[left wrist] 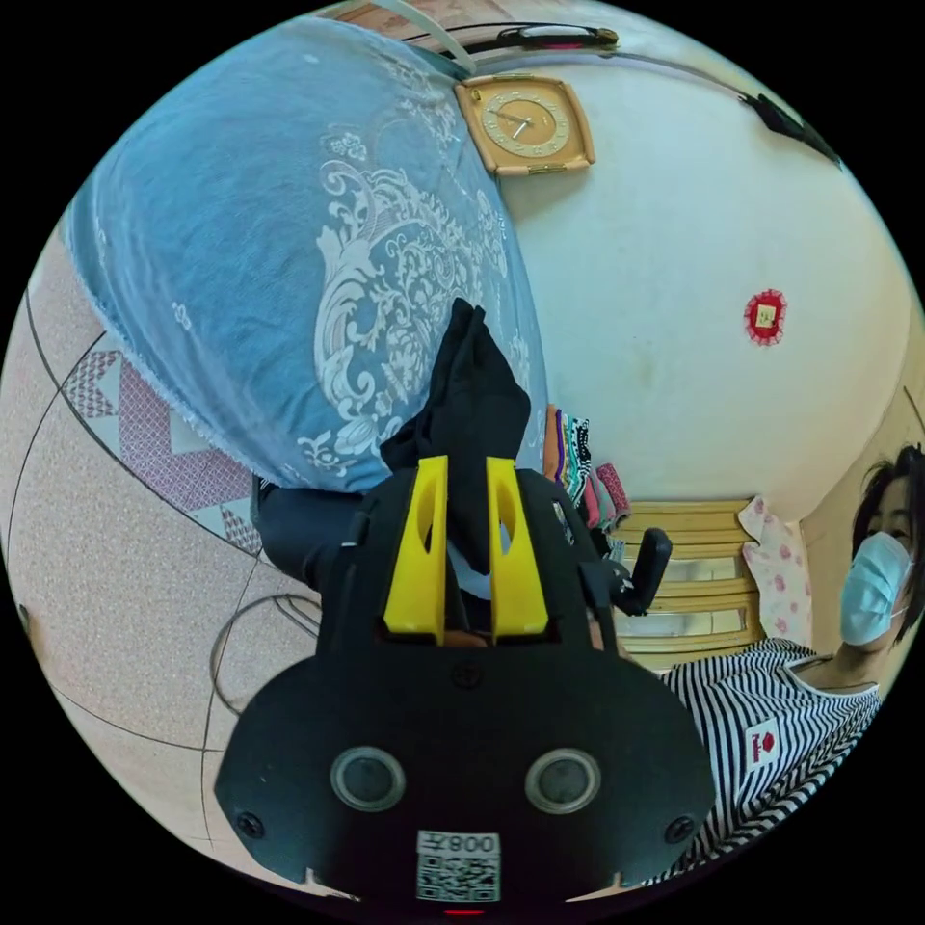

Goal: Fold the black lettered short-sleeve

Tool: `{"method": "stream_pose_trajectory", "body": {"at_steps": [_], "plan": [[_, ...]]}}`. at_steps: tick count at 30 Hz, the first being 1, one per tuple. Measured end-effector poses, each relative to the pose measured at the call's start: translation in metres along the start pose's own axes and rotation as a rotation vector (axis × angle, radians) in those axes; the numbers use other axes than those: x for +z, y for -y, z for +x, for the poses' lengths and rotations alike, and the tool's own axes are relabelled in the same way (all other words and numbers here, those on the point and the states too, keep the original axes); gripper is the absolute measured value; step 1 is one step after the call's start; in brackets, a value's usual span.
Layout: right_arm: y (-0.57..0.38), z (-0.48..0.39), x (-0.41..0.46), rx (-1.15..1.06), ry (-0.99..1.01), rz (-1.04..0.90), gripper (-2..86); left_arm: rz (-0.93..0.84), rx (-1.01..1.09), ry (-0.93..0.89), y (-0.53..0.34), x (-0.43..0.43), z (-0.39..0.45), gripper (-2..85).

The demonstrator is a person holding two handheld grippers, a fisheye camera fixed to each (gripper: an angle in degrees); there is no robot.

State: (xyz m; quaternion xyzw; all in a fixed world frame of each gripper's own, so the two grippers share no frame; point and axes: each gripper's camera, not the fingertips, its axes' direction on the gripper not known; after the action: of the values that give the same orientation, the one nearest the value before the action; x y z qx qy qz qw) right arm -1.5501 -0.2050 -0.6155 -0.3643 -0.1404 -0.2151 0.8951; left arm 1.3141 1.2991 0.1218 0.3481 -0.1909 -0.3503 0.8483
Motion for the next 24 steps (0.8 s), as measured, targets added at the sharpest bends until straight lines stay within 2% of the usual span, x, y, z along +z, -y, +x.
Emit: {"method": "stream_pose_trajectory", "body": {"at_steps": [3,8,12,19,24], "plan": [[-0.014,-0.028,0.005,-0.056,-0.086,-0.03,7.2,-0.022,-0.001,0.099,0.005,0.009,0.01,1.8],[-0.037,-0.055,0.013,-0.072,-0.167,-0.067,6.5,-0.038,0.003,0.125,0.007,0.015,0.023,0.4],[-0.053,-0.072,0.016,-0.076,-0.206,-0.089,2.4,-0.044,-0.001,0.14,0.004,0.014,0.034,0.2],[-0.086,-0.086,0.009,-0.081,-0.208,-0.114,1.0,-0.054,-0.015,0.17,0.0,0.01,0.047,0.2],[-0.106,-0.093,-0.005,-0.06,-0.189,-0.036,4.7,-0.035,-0.014,0.144,0.001,0.007,0.059,0.8]]}}
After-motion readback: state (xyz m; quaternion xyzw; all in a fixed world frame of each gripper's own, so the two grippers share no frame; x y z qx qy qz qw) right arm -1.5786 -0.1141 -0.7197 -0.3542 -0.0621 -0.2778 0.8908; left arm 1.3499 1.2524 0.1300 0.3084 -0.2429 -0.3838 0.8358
